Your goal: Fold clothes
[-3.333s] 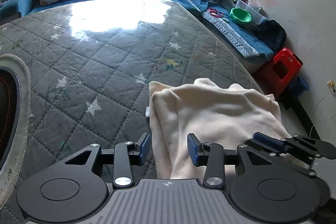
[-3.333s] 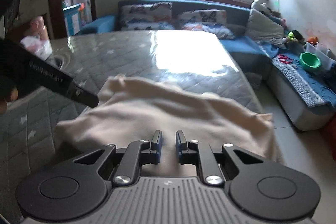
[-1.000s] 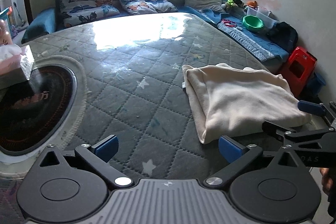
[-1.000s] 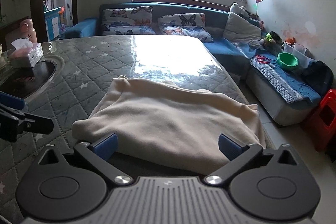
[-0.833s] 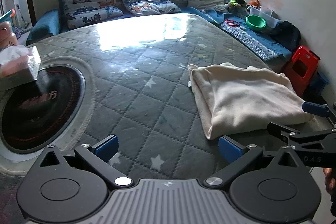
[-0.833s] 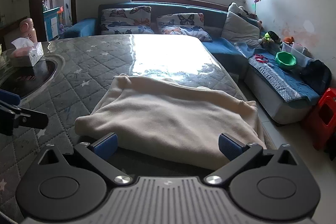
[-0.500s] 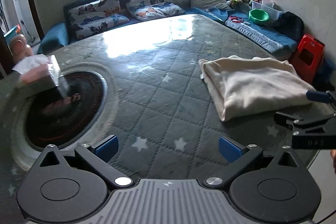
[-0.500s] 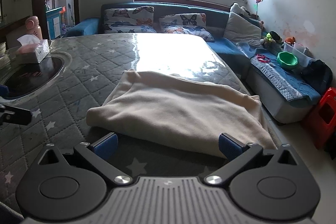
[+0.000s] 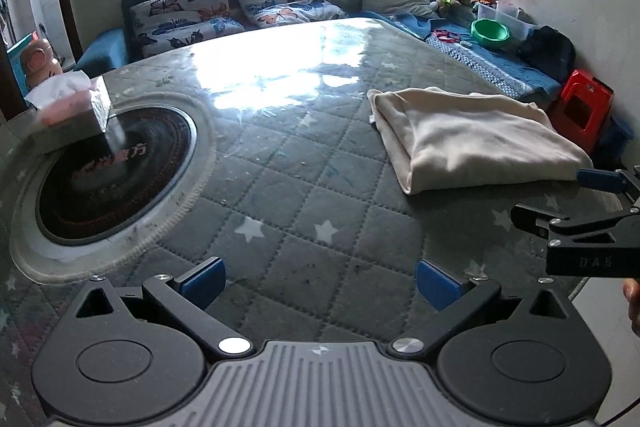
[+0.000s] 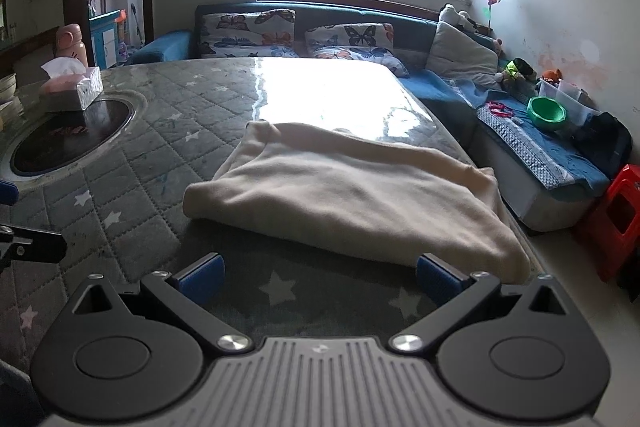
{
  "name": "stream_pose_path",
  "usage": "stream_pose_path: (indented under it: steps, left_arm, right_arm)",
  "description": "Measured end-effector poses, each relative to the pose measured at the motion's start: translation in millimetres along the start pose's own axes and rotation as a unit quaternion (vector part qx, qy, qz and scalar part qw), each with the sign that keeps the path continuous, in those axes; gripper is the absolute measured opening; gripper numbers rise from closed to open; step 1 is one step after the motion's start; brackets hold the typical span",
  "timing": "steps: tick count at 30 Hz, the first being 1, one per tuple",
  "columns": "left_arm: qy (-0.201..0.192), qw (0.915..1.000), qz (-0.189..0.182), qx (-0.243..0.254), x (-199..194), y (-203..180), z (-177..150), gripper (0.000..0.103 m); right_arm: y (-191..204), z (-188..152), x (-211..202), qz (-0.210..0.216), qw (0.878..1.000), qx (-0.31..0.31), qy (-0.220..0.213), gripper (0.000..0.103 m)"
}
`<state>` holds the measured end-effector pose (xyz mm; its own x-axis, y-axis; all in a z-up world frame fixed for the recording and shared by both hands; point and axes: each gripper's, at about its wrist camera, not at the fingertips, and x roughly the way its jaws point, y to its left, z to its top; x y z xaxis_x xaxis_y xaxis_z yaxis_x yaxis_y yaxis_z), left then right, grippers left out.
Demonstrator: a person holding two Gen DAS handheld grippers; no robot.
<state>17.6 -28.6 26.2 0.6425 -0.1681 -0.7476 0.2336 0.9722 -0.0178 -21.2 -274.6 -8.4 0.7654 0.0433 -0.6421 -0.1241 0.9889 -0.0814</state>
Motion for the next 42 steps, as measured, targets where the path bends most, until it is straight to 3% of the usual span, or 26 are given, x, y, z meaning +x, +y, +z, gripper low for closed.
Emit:
stream_pose_path:
  steps: [23, 42]
  left_arm:
    - [0.005, 0.9998, -0.017, -0.006, 18.1, -30.3, -9.5, 0.103]
    - [-0.011, 0.9998, -0.006, -0.017, 18.7, -26.5, -12.7, 0.103]
  right_arm:
    - [-16.1, -19.6, -6.4, -0.010, 0.999, 0.032, 0.012, 0.103]
    - [-10.2, -23.4, -10.1, -0.037, 0.998, 0.043, 0.016, 0.103]
